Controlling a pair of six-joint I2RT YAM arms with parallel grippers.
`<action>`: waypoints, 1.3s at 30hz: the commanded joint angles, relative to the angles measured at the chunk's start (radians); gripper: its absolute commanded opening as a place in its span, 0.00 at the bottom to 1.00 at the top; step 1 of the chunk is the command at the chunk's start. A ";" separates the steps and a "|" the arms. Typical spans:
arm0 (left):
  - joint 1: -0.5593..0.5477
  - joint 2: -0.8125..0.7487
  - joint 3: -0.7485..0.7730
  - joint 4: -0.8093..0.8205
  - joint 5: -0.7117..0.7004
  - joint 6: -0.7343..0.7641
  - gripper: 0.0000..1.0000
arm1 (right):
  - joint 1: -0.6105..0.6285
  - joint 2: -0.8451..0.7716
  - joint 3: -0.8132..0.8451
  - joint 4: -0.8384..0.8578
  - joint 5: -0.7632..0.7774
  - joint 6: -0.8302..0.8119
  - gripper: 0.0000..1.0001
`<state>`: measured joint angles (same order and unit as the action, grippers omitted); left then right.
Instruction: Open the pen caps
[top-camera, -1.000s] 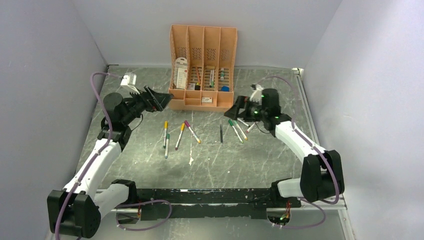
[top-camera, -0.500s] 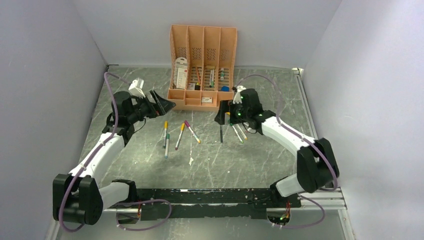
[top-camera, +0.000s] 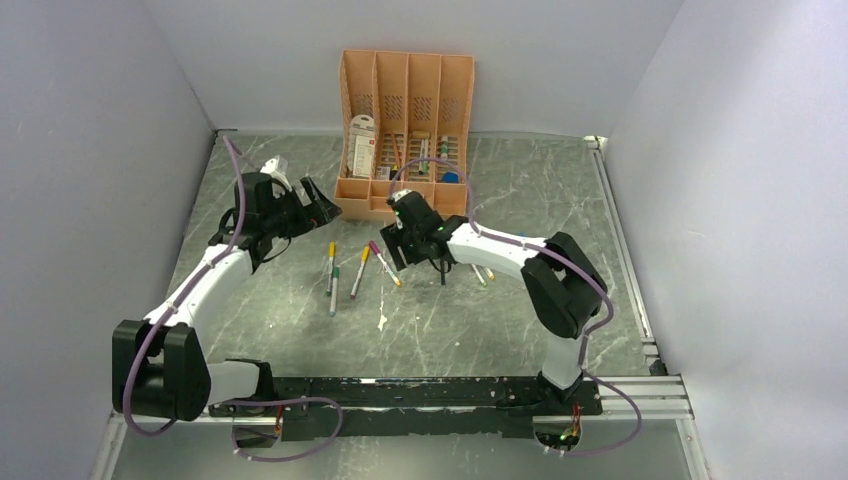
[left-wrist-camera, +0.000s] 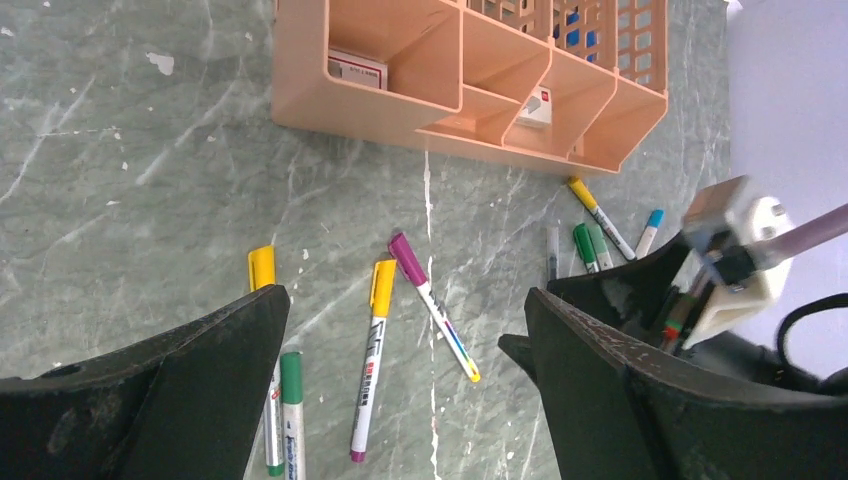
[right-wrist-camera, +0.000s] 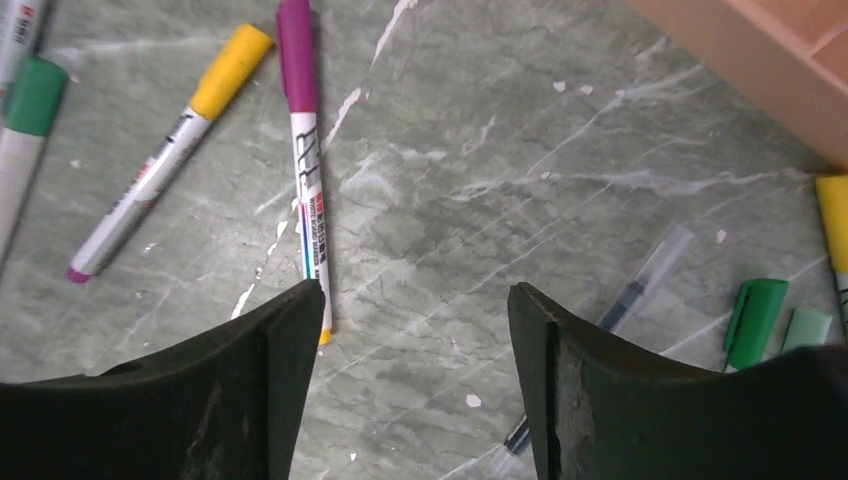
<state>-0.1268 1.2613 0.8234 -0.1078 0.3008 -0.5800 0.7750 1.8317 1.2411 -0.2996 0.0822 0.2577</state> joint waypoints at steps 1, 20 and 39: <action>0.004 -0.029 0.005 -0.004 -0.045 -0.007 1.00 | 0.043 0.034 0.031 -0.043 0.098 -0.029 0.65; 0.005 -0.103 0.008 -0.111 -0.045 0.007 1.00 | 0.094 0.159 0.083 0.066 -0.026 0.011 0.44; 0.004 -0.147 -0.045 -0.085 0.088 -0.043 1.00 | 0.132 0.240 0.109 -0.040 0.066 0.020 0.06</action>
<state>-0.1268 1.1431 0.7799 -0.2138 0.3206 -0.6109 0.9089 2.0487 1.3762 -0.2825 0.1436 0.2760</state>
